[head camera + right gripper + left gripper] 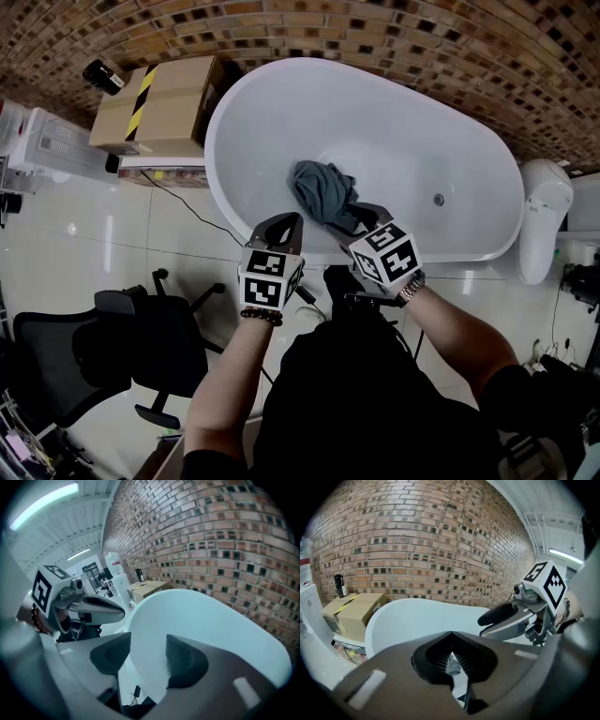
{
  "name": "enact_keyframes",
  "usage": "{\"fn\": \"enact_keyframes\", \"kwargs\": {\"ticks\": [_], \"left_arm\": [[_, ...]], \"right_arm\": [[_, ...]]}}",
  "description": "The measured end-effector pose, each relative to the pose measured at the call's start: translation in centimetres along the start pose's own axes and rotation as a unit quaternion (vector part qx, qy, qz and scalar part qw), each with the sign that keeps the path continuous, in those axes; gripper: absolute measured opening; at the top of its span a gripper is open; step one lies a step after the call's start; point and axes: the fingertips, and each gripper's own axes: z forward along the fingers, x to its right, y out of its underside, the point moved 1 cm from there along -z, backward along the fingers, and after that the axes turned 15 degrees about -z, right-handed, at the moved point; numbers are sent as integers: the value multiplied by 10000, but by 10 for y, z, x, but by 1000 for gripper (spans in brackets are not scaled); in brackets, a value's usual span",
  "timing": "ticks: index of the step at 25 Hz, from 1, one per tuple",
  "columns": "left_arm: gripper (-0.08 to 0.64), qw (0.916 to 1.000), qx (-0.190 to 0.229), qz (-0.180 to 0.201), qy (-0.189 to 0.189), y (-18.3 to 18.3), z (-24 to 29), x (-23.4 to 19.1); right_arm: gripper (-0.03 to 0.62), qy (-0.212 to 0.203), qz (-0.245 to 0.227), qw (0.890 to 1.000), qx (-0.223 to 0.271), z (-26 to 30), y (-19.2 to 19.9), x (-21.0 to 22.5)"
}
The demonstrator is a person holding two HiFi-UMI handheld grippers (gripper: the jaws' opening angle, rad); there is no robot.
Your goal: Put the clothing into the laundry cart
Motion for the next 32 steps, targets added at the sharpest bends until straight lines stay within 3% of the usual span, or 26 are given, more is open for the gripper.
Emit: {"fn": "enact_keyframes", "kwargs": {"ticks": [5, 11, 16, 24, 32], "left_arm": [[3, 9998, -168, -123, -71, 19, 78, -50], [5, 9981, -439, -290, -308, 72, 185, -122], [6, 9961, -637, -481, -380, 121, 278, -184], [51, 9930, -944, -553, -444, 193, 388, -246], [89, 9902, -1020, -810, -495, 235, 451, -291]], "right_arm": [[310, -114, 102, 9994, -312, 90, 56, 57], [397, -127, 157, 9965, -815, 222, 164, 126], [422, 40, 204, 9945, -1028, 329, 246, 174], [473, 139, 149, 9915, -1282, 452, 343, 227], [553, -6, 110, 9860, -1661, 531, 420, 239]]}}
